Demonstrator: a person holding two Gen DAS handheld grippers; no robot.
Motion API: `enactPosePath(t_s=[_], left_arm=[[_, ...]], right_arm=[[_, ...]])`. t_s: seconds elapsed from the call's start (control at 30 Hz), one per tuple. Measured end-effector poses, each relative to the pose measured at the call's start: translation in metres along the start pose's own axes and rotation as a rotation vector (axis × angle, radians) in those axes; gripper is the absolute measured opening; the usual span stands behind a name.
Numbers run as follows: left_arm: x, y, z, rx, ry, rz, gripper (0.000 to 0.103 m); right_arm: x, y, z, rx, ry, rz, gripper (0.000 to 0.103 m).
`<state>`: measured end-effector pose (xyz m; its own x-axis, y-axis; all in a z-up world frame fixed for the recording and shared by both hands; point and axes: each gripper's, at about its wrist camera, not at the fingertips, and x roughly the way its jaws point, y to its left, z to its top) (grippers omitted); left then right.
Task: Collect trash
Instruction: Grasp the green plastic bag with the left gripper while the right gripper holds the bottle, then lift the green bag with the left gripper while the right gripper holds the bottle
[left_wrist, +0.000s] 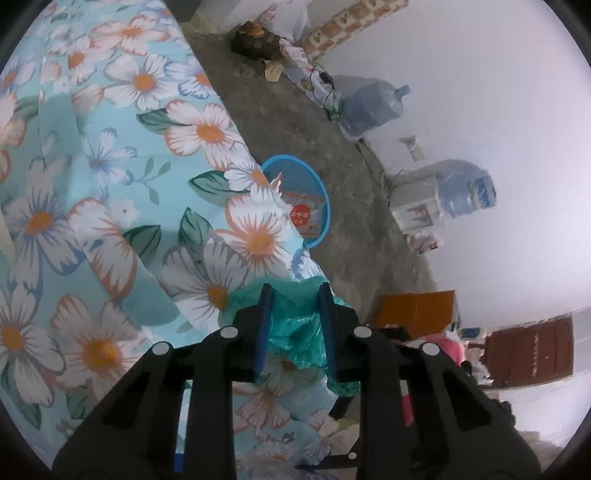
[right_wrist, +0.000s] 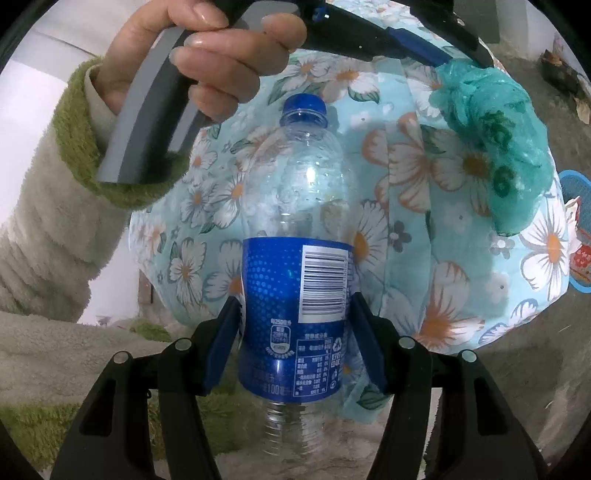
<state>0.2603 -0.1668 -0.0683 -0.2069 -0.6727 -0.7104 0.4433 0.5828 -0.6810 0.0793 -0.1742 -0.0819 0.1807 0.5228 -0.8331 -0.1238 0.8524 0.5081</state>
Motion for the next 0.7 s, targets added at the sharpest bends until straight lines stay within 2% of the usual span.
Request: enactPosePath(t_s=[0.23, 0.33, 0.43, 0.5, 0.6, 0.67, 0.7], left_arm=[[-0.028, 0.012, -0.010, -0.010, -0.084, -0.017, 0.018], [-0.069, 0.010, -0.020, 0.020, -0.191, 0.004, 0.017], [-0.131, 0.015, -0.046, 0.064, -0.336, 0.077, 0.017], [-0.180, 0.021, -0.076, 0.096, -0.413, 0.150, 0.017], [-0.226, 0.026, -0.110, 0.154, -0.419, 0.267, 0.017], [-0.247, 0.027, -0.134, 0.198, -0.368, 0.324, 0.017], [-0.254, 0.028, -0.144, 0.217, -0.332, 0.327, 0.017]], right_arm=[[-0.001, -0.004, 0.001, 0.009, 0.001, 0.006, 0.059], [-0.002, -0.004, 0.001, 0.023, -0.003, 0.005, 0.059], [-0.006, -0.006, 0.001, 0.040, -0.013, 0.007, 0.059], [-0.007, -0.010, 0.004, 0.057, -0.020, 0.015, 0.059], [-0.012, -0.012, 0.012, 0.064, -0.037, 0.010, 0.059], [-0.016, -0.013, 0.023, 0.059, -0.059, -0.010, 0.059], [-0.017, -0.013, 0.027, 0.058, -0.068, -0.015, 0.059]])
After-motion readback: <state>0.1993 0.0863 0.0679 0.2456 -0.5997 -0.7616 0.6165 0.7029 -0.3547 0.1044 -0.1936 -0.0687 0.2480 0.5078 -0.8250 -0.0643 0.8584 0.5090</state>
